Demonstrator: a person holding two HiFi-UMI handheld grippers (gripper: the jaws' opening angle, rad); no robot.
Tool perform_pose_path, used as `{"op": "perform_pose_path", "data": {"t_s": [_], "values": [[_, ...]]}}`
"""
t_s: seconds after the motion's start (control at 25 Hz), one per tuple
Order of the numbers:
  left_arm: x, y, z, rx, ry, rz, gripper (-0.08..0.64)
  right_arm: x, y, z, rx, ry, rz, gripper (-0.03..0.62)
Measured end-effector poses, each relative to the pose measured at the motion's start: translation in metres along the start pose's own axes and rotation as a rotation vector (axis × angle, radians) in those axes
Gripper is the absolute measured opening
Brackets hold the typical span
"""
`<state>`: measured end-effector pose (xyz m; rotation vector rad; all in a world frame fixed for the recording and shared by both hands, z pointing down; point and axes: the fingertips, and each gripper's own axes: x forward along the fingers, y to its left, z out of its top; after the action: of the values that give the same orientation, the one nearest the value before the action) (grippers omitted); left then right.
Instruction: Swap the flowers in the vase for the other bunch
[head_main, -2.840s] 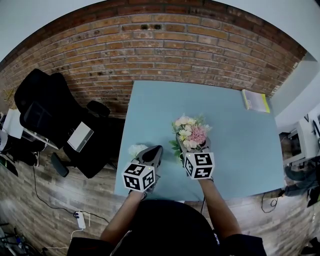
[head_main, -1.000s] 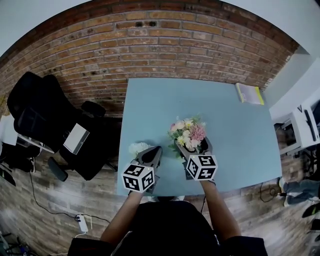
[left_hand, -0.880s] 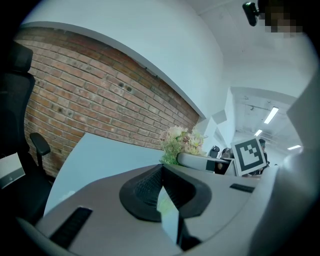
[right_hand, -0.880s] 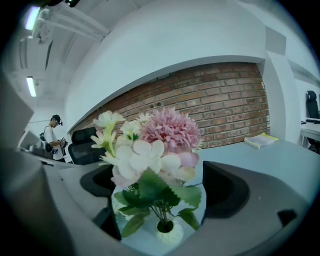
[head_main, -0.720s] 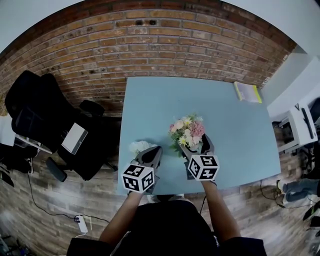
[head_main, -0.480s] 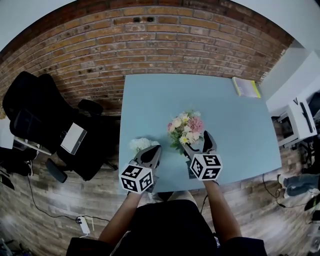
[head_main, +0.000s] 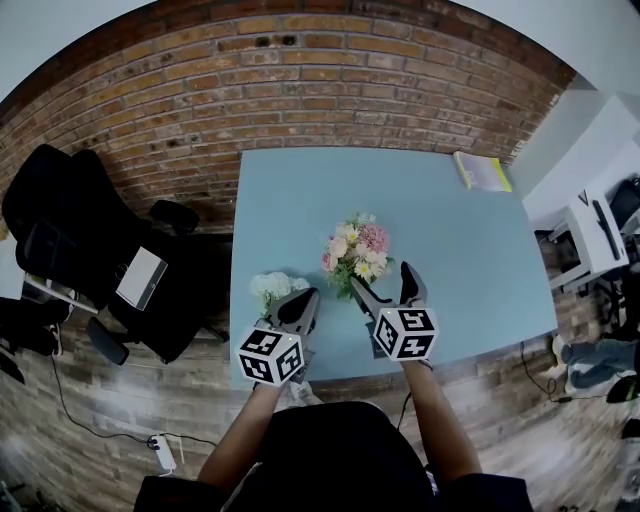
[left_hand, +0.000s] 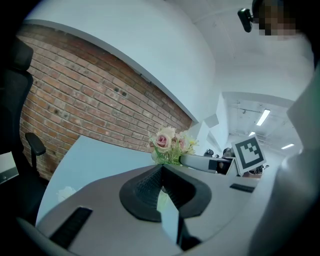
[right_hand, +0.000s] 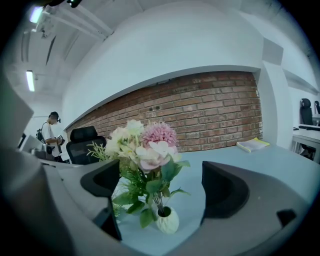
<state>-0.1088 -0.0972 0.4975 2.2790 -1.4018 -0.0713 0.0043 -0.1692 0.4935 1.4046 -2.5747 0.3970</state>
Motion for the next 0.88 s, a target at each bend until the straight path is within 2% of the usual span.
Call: {"op": "perform_pose_path", "data": {"t_s": [0.4,0.88], "values": [[-0.005,-0.026,-0.004,0.011,-0.011,0.035,0.008,-0.020,-0.006,0.003,-0.001,-0.010,0.044,0.495],[-0.008,-0.062,-0.007,0.062,-0.047,0.066,0.008,-0.053,0.000,-0.001,-0.017,0.005,0.186,0.491]]}}
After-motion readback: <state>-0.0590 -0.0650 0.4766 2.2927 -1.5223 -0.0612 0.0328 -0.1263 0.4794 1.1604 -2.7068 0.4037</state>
